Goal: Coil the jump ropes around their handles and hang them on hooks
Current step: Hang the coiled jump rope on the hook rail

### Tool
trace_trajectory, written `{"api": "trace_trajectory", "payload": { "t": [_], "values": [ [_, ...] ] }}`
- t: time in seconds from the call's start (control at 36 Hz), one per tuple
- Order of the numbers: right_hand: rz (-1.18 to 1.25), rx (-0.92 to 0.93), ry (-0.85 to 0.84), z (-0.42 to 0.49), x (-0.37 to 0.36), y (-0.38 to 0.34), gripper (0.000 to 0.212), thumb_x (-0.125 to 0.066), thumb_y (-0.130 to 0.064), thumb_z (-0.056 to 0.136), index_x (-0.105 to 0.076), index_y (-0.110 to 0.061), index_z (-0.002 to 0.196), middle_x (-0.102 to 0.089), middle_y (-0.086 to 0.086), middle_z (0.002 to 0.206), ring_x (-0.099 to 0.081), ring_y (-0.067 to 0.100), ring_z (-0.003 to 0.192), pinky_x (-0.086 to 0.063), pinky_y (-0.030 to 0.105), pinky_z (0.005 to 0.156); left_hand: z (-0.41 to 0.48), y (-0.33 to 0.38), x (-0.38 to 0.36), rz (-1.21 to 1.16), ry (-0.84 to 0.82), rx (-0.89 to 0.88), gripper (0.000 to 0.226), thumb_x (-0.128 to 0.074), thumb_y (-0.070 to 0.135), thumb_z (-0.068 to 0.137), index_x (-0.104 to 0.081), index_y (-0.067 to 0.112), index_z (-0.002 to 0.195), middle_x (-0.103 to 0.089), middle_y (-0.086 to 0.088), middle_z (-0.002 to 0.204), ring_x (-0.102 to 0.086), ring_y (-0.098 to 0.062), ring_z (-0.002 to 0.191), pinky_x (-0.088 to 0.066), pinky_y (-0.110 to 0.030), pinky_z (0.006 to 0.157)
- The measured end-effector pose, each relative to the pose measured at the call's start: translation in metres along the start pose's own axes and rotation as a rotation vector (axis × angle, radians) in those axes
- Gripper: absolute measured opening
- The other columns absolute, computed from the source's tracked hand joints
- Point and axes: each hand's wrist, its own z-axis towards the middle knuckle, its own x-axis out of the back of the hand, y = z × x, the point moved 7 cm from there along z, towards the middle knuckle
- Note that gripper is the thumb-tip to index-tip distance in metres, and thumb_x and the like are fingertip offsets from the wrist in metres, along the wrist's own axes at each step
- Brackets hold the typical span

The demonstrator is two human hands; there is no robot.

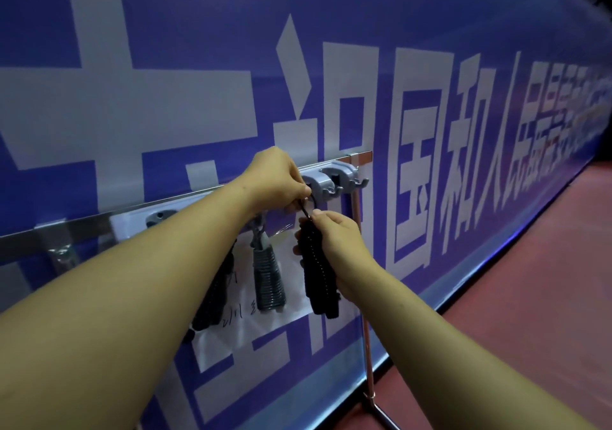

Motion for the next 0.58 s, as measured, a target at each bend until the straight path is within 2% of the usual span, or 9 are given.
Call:
{"api": "trace_trajectory", "payload": {
  "t": [0.11,0.25,0.31,0.36,0.47,0.53,0.58],
  "values": [
    [-0.068,0.014,0.011,0.015,-0.004,0.007,0.028,-0.052,-0.029,0.106,-0.067,-0.005,0.105,-0.074,0.020,0.095,-0.072,0.030,0.075,-0.057,0.046,0.076,0.007,-0.013,-0.005,-0.008,0.030,0.036,0.014,-0.077,0.024,0.090,-0.081,0.014,0.080,-0.074,-0.001,0.063,-0.072,-0.006,0.059,-0.056,-0.023,0.063],
    [-0.108,0.008,0.016,0.023,-0.001,0.010,0.024,-0.055,-0.027,0.105,-0.065,-0.005,0.106,-0.073,0.023,0.098,-0.075,0.039,0.084,-0.059,0.046,0.074,0.014,-0.023,-0.011,-0.018,-0.009,0.050,0.014,-0.077,0.023,0.091,-0.079,0.011,0.084,-0.076,-0.004,0.068,-0.074,-0.010,0.063,-0.063,-0.033,0.074],
    [-0.121,0.000,0.012,0.023,0.003,0.012,0.024,-0.056,-0.025,0.104,-0.066,-0.003,0.106,-0.073,0.025,0.100,-0.074,0.037,0.082,-0.058,0.041,0.070,0.013,-0.021,-0.012,-0.006,-0.041,0.051,0.015,-0.076,0.021,0.092,-0.077,0.009,0.084,-0.076,-0.005,0.068,-0.076,-0.016,0.065,-0.063,-0.033,0.069],
    [-0.151,-0.018,0.011,0.023,0.007,0.016,0.021,-0.058,-0.025,0.104,-0.067,-0.006,0.104,-0.075,0.023,0.100,-0.074,0.033,0.086,-0.059,0.039,0.073,0.011,-0.020,-0.009,0.012,-0.032,0.055,0.018,-0.070,0.017,0.095,-0.076,0.007,0.082,-0.076,-0.005,0.068,-0.076,-0.020,0.066,-0.061,-0.031,0.059],
    [-0.267,-0.027,0.028,0.019,0.014,0.014,0.016,-0.058,-0.027,0.102,-0.071,-0.017,0.106,-0.075,0.010,0.105,-0.072,0.030,0.100,-0.054,0.033,0.073,0.000,-0.015,0.001,0.006,0.045,0.040,0.020,-0.059,0.009,0.097,-0.074,0.006,0.085,-0.075,-0.005,0.066,-0.074,-0.016,0.060,-0.057,-0.027,0.053],
    [-0.289,-0.034,0.053,0.012,0.018,0.011,0.015,-0.057,-0.026,0.102,-0.070,-0.023,0.108,-0.072,0.006,0.108,-0.069,0.027,0.097,-0.050,0.034,0.070,-0.008,-0.013,0.004,-0.037,0.057,0.038,0.018,-0.059,0.010,0.097,-0.074,0.008,0.087,-0.075,-0.005,0.068,-0.075,-0.017,0.062,-0.056,-0.027,0.053],
    [-0.284,-0.045,0.072,0.002,0.024,0.006,0.012,-0.056,-0.023,0.101,-0.068,-0.022,0.102,-0.068,0.012,0.105,-0.063,0.023,0.089,-0.048,0.034,0.068,-0.018,-0.010,0.004,-0.093,0.050,0.038,0.018,-0.060,0.010,0.096,-0.074,0.009,0.086,-0.076,-0.005,0.069,-0.076,-0.019,0.066,-0.053,-0.026,0.053]
  ]
}}
